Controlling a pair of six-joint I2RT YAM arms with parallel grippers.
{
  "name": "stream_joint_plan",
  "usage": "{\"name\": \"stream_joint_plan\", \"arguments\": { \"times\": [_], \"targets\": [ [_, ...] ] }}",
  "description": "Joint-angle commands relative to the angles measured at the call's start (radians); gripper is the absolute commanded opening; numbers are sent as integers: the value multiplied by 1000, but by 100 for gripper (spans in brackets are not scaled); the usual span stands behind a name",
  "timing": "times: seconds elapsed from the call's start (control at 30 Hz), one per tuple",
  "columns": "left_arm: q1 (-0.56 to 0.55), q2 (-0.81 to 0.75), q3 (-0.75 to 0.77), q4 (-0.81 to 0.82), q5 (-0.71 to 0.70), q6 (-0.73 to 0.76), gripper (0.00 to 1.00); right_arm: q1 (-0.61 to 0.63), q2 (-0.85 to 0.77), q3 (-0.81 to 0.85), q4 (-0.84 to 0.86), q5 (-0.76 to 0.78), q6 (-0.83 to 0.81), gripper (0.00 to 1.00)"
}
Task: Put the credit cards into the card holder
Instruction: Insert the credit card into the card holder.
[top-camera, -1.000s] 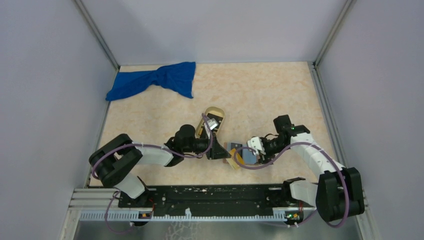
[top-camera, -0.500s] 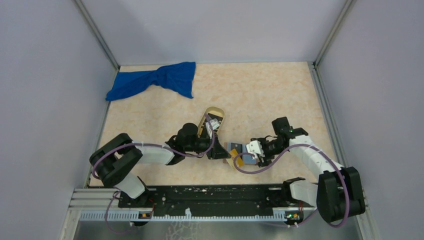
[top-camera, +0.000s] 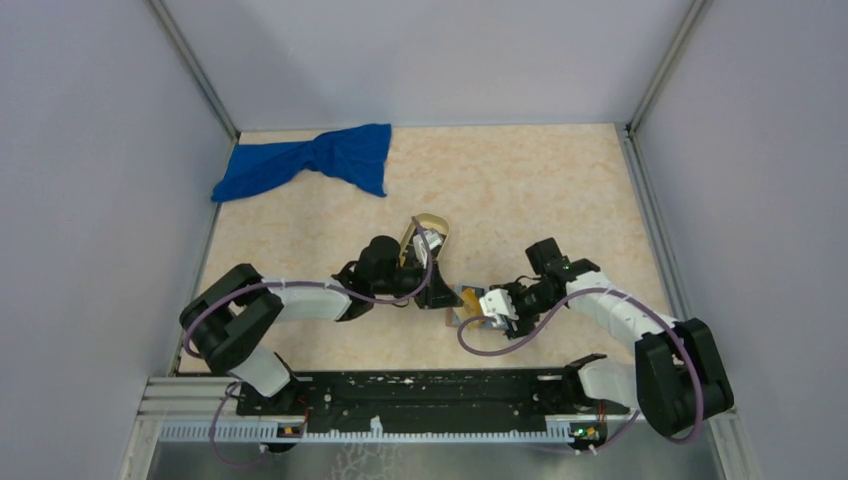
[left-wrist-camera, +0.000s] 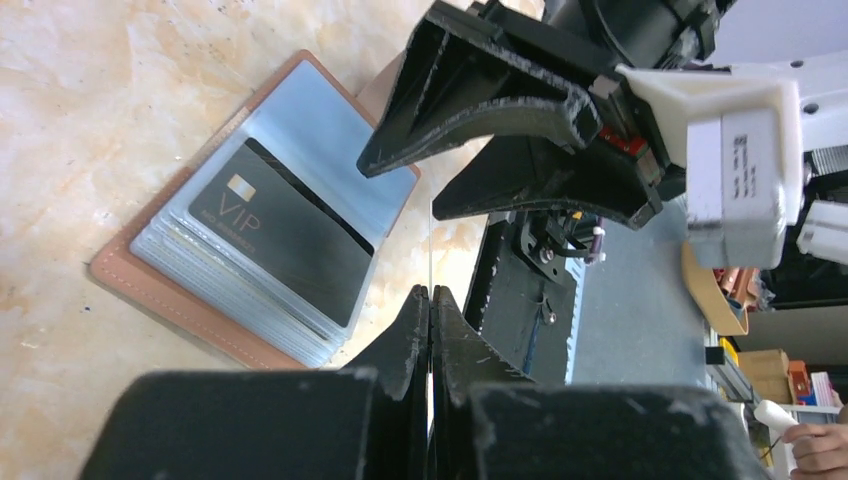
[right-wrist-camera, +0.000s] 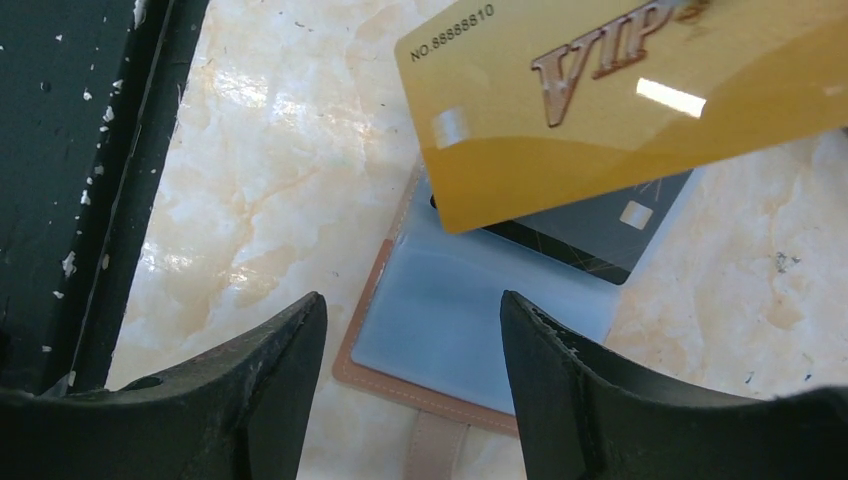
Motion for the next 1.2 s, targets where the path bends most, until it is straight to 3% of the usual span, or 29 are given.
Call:
{"name": "stream_joint_plan", "arguments": {
  "times": [0.0, 0.47, 0.67, 1.17],
  "targets": [
    [6, 29, 58, -50, -19, 4, 0, 19, 26, 0, 29, 24, 11, 63],
    [6, 133, 213, -280, -68, 2, 0, 19, 37, -10, 52, 156, 21, 55],
    [6, 161, 297, -447, -77, 17, 0, 19, 42, -8, 53, 151, 25, 55],
    [6, 220, 416, -654, -94, 10, 0, 19, 55, -1, 48, 139, 29, 54]
  ]
}}
